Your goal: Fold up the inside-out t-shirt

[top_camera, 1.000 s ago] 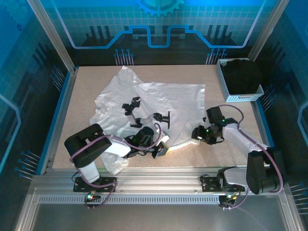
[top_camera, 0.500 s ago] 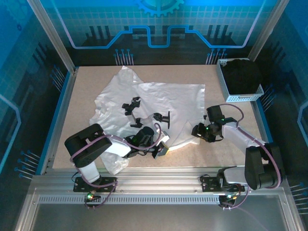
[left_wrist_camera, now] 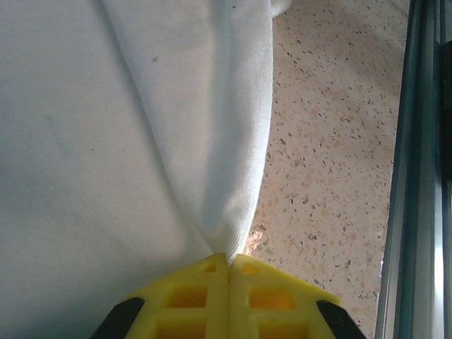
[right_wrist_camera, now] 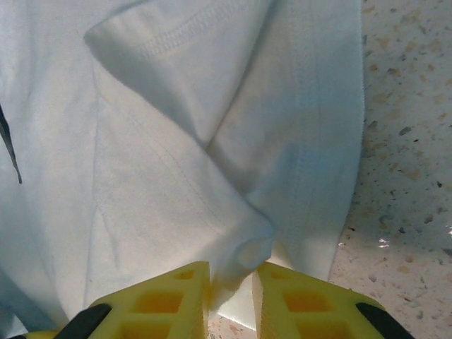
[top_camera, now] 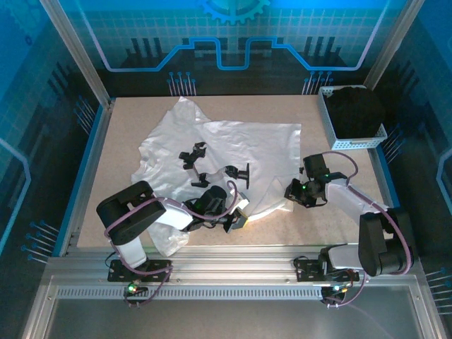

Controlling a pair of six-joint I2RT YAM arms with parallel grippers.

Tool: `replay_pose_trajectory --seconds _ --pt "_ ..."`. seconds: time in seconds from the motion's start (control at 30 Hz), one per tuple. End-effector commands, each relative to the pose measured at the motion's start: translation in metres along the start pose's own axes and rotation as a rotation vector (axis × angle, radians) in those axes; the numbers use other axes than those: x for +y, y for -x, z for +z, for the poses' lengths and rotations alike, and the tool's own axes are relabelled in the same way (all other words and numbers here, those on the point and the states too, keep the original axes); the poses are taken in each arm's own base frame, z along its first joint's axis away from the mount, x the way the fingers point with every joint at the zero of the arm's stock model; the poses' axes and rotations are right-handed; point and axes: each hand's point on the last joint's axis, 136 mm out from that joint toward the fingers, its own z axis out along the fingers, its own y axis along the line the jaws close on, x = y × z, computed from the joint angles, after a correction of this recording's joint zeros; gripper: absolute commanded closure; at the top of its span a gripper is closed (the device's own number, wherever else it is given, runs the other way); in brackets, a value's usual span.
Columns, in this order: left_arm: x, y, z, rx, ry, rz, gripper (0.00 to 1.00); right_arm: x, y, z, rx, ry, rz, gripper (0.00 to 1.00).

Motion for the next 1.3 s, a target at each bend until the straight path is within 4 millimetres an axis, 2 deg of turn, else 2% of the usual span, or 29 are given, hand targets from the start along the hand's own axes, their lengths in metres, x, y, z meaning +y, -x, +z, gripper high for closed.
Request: replay_pose_trajectory --seconds 0.0,0.17,0.37,0.67,0.77,0.8,0.9,0.97,1.03,1.07,1.17,1.27 --pt "-0.006 0.002 0.005 0.003 -0.023 0.041 1.00 -0.010 -0.003 0.001 0.000 -0.025 0.025 0.70" --pt "-0.006 0.002 0.005 0.004 -0.027 0.037 1.00 -0.013 -0.006 0.001 -0.007 -0.031 0.028 0.62" --pt "-0.006 0.001 0.005 0.002 -0.028 0.035 1.00 -0.009 -0.003 0.002 -0.013 -0.023 0.021 0.63" --pt "-0.007 0.004 0.006 -0.004 -0.030 0.035 1.00 -0.008 -0.004 -0.005 -0.026 -0.021 0.006 0.88" --pt "-0.007 0.010 0.007 -0.018 -0.029 0.025 1.00 -0.009 -0.002 -0.011 -0.043 -0.027 -0.010 1.00" --pt "-0.008 0.014 0.008 -0.028 -0.033 0.019 0.99 -0.010 0.000 -0.013 -0.053 -0.034 -0.017 1.00" --pt "-0.014 0.034 0.006 -0.075 -0.048 0.007 0.78 -0.010 0.012 -0.022 -0.094 -0.038 -0.034 1.00" --pt "-0.017 0.045 -0.002 -0.110 -0.041 -0.008 0.60 -0.013 0.024 -0.029 -0.133 -0.060 -0.051 1.00" --pt "-0.014 0.055 -0.017 -0.153 -0.004 -0.046 0.49 -0.019 0.040 -0.036 -0.176 -0.085 -0.054 1.00" --pt "-0.009 0.058 -0.026 -0.165 0.028 -0.087 0.46 -0.022 0.048 -0.039 -0.195 -0.082 -0.041 1.00" --pt "0.028 0.054 -0.060 -0.150 0.194 -0.310 0.41 -0.027 0.075 -0.052 -0.270 -0.028 0.019 1.00" --pt "0.068 0.033 -0.102 -0.106 0.402 -0.535 0.41 -0.027 0.100 -0.060 -0.326 -0.011 0.040 1.00"
